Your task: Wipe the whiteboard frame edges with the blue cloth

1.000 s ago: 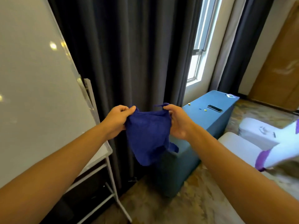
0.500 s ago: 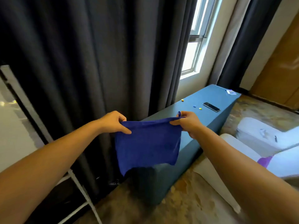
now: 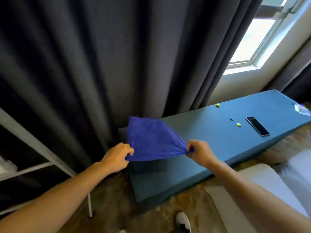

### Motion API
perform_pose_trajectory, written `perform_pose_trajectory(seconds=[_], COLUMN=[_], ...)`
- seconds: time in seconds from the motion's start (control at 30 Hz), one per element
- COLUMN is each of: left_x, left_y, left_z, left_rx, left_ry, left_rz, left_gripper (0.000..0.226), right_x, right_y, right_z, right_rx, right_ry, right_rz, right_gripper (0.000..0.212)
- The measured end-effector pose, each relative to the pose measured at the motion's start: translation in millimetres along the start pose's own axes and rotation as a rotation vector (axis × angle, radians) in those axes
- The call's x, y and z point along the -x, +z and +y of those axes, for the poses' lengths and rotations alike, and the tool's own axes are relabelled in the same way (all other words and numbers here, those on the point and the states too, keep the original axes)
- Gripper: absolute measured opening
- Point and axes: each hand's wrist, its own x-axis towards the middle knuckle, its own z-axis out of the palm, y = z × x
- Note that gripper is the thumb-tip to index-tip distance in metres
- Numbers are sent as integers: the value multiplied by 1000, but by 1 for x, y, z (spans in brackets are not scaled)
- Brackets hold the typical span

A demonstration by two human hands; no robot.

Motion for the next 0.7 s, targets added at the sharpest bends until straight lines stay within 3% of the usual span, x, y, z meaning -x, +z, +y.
perform_pose_trajectory(seconds=[0.13,0.27,0.33,0.43,0.53,0.6,0.7], left_x=[18,25,15,-5,-21,-24,-32], left_y=[102,136,128,113,120,141,168], left_z=[30,65,66,48,29,29,44], left_rx=[112,369,487,710,852,847,837], left_ry=[-252,-461,-585,-898,-1256,-1385,-1409], left_rz=[-364,-331,-247,67,458,469,331], left_gripper=[25,25,32,29,39,51,53], right_x=[2,-28,-60,-112,-142,-141,-113], right_y=[51,50,43,40,55,69,86], right_z=[83,111,105,85,81,91,108], right_rx=[320,340,292,57,-129,-56,101], right_ry=[-78,-203,-227,-82,123,209,273], right_rz=[-550,-824,-856,-637,-440,-436,-603], right_gripper=[9,19,18,22,56,64,52])
